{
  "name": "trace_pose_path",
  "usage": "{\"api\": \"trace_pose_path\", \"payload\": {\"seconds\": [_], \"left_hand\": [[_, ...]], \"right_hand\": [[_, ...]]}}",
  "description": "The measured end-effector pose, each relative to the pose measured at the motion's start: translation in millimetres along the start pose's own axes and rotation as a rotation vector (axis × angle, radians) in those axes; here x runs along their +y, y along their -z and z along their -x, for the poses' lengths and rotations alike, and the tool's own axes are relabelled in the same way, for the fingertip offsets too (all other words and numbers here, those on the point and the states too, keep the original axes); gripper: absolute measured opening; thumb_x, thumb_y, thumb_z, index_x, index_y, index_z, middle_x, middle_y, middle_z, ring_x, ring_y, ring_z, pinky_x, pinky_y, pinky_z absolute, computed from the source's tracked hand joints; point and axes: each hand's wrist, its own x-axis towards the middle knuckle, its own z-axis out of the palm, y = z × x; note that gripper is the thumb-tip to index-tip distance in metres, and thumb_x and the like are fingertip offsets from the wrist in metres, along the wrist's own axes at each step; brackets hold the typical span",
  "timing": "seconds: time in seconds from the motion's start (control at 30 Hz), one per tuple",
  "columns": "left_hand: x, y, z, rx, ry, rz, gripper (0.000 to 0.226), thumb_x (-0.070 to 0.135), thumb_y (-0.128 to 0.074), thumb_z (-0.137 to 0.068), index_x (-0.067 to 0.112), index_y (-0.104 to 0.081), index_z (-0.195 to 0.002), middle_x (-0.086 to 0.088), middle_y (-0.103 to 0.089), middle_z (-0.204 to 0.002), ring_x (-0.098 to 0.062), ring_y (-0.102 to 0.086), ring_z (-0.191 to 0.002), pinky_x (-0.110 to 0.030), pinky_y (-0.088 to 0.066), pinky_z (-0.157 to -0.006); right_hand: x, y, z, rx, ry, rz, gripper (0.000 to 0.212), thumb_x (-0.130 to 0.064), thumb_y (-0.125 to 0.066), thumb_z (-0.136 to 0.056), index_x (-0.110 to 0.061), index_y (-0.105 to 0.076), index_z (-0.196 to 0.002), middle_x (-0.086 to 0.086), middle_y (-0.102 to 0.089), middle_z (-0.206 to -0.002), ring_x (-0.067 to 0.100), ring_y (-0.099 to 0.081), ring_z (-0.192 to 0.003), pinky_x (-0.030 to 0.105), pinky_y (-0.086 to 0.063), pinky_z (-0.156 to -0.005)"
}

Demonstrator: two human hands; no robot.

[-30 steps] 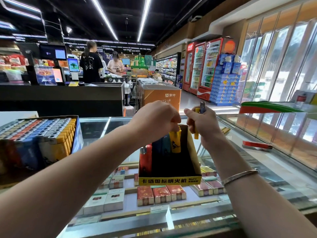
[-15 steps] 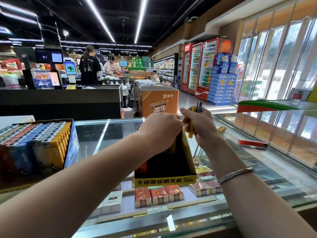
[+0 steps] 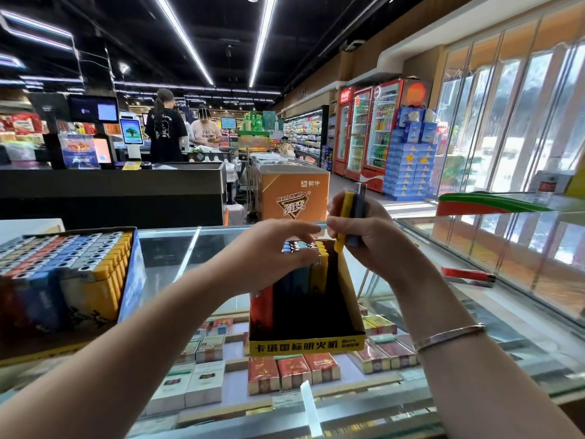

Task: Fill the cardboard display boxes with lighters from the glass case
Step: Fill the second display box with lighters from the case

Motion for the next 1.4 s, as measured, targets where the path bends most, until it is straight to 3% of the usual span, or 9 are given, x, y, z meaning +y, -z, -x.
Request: {"api": "trace_pose_path", "payload": {"seconds": [0.2, 0.37, 0.53, 0.67, 0.83, 0.93, 1.1, 1.2, 1.4], "left_hand": [[-3.4, 2.7, 11.1, 0.302, -0.060, 0.153, 0.036, 0.020, -0.062, -0.084, 0.050, -0.053, -0.102, 0.022, -0.058, -0.101, 0.004, -0.055, -0.096, -0.027, -0.048, -0.090], [2.9, 8.8, 15.2, 0.346, -0.139, 0.218, 0.033, 0.027, -0.064, -0.080, 0.048, -0.054, -0.103, 0.016, -0.055, -0.104, 0.003, -0.054, -0.091, -0.015, -0.045, -0.086], [12.2, 8.8, 17.6, 0.305, -0.161, 0.326, 0.023, 0.026, -0.068, -0.073, 0.034, -0.066, -0.095, 0.005, -0.061, -0.097, -0.007, -0.057, -0.088, -0.020, -0.049, -0.082], [12.4, 8.3, 17.0, 0.312, -0.099, 0.421, 0.019, 0.012, -0.074, -0.074, 0.022, -0.068, -0.090, 0.006, -0.069, -0.085, -0.006, -0.064, -0.083, -0.020, -0.050, -0.085], [10.7, 0.4, 15.1, 0.339, -0.065, 0.506, 0.024, 0.006, -0.074, -0.074, 0.021, -0.064, -0.090, 0.010, -0.065, -0.075, -0.004, -0.062, -0.074, -0.024, -0.054, -0.077], [9.0, 1.7, 13.1, 0.351, -0.059, 0.553, 0.021, 0.012, -0.072, -0.074, 0.025, -0.065, -0.089, 0.010, -0.065, -0.072, -0.004, -0.061, -0.071, -0.020, -0.052, -0.071], [3.9, 7.3, 11.5, 0.395, -0.025, 0.668, 0.015, 0.018, -0.070, -0.070, 0.024, -0.070, -0.083, 0.009, -0.070, -0.073, -0.003, -0.063, -0.066, -0.013, -0.050, -0.064], [1.6, 6.5, 10.7, 0.344, -0.037, 0.449, 0.018, 0.021, -0.072, -0.069, 0.034, -0.068, -0.080, 0.011, -0.069, -0.076, -0.004, -0.064, -0.071, -0.016, -0.052, -0.068], [8.0, 4.0, 0.9, 0.167, -0.112, -0.056, 0.019, 0.023, -0.072, -0.078, 0.037, -0.068, -0.089, 0.019, -0.062, -0.084, 0.001, -0.059, -0.071, -0.023, -0.054, -0.069]], "right_hand": [[-5.8, -12.6, 7.7, -0.371, -0.042, -0.048, 0.039, -0.015, -0.060, -0.083, -0.003, -0.052, -0.119, 0.013, -0.065, -0.092, 0.016, -0.058, -0.054, 0.023, -0.047, -0.047], [-9.4, -14.1, 11.8, -0.520, -0.127, 0.007, 0.048, -0.030, -0.067, -0.083, 0.001, -0.041, -0.108, 0.007, -0.067, -0.079, 0.006, -0.053, -0.043, 0.015, -0.040, -0.037], [-9.5, -16.9, 12.9, -0.720, -0.202, 0.000, 0.033, -0.030, -0.051, -0.092, 0.002, -0.047, -0.094, -0.001, -0.064, -0.067, 0.001, -0.051, -0.040, 0.011, -0.039, -0.036], [-5.6, -16.7, 13.7, -0.695, -0.232, 0.027, 0.045, -0.040, -0.058, -0.088, 0.005, -0.055, -0.086, 0.016, -0.047, -0.054, 0.007, -0.043, -0.033, 0.013, -0.035, -0.033], [-5.6, -18.9, 13.6, -0.717, -0.240, 0.018, 0.044, -0.039, -0.046, -0.093, 0.005, -0.051, -0.095, 0.002, -0.065, -0.063, 0.005, -0.054, -0.041, 0.014, -0.042, -0.037], [-6.5, -17.9, 11.1, -0.463, -0.271, -0.040, 0.037, -0.036, -0.047, -0.091, -0.001, -0.057, -0.095, 0.017, -0.067, -0.082, 0.018, -0.064, -0.053, 0.022, -0.050, -0.042], [-6.6, -0.4, 0.8, 0.240, -0.211, 0.054, 0.012, -0.014, -0.040, -0.098, -0.009, -0.045, -0.088, 0.013, -0.068, -0.073, 0.024, -0.065, -0.067, 0.032, -0.055, -0.058], [-1.1, 4.1, -1.2, 0.382, -0.213, 0.123, 0.015, -0.010, -0.038, -0.099, -0.009, -0.044, -0.086, 0.016, -0.066, -0.077, 0.026, -0.063, -0.072, 0.029, -0.052, -0.060], [5.5, 6.4, -2.7, 0.425, -0.272, 0.222, 0.015, -0.015, -0.039, -0.099, -0.013, -0.045, -0.086, 0.013, -0.068, -0.082, 0.026, -0.062, -0.080, 0.037, -0.046, -0.073]]}}
